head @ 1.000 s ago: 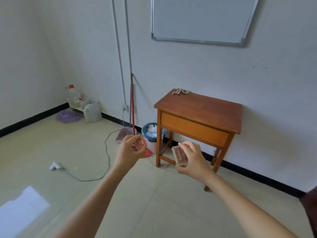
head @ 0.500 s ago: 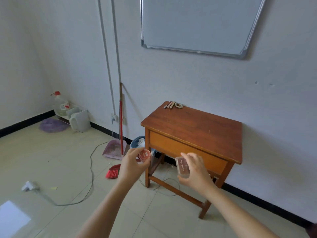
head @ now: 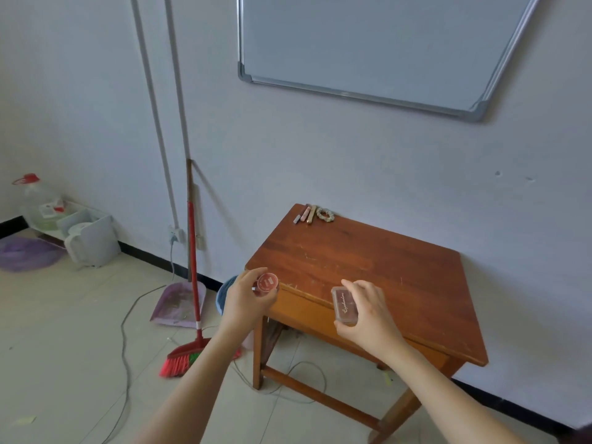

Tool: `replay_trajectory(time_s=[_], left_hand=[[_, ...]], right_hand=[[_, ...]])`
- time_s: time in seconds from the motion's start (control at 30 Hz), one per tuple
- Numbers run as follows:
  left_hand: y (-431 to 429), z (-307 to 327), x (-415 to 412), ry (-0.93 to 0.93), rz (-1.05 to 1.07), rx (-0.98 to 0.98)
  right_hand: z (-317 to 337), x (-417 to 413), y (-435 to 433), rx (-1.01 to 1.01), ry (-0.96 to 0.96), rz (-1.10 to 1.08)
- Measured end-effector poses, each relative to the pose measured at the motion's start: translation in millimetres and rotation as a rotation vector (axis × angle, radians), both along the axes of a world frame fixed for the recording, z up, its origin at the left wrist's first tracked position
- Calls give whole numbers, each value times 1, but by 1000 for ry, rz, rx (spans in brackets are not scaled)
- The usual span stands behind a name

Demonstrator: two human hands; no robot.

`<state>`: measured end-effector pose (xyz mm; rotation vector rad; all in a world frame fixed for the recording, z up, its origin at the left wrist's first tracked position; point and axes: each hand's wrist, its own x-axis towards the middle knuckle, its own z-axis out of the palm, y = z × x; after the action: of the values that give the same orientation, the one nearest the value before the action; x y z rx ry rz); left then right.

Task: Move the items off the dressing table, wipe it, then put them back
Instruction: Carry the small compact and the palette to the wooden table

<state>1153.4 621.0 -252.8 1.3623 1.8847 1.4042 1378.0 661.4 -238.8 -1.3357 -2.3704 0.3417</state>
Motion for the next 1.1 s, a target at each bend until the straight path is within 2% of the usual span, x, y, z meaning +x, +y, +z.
replay_trajectory(time_s=[0.27, 0.5, 0.7, 0.93, 1.1], left_hand=[[74, -14, -42, 42, -84, -77], [119, -48, -28, 52, -179, -188], [179, -62, -22, 66, -180, -238], [283, -61, -12, 165, -152, -278], [313, -75, 6, 222, -218, -349]], right_hand=[[-33, -40, 41, -138, -10, -107], [-57, -16, 73, -216, -6, -189], [-66, 4, 149, -255, 20, -234], [-77, 1, 241, -283, 67, -203], [-84, 3, 281, -327, 58, -174]])
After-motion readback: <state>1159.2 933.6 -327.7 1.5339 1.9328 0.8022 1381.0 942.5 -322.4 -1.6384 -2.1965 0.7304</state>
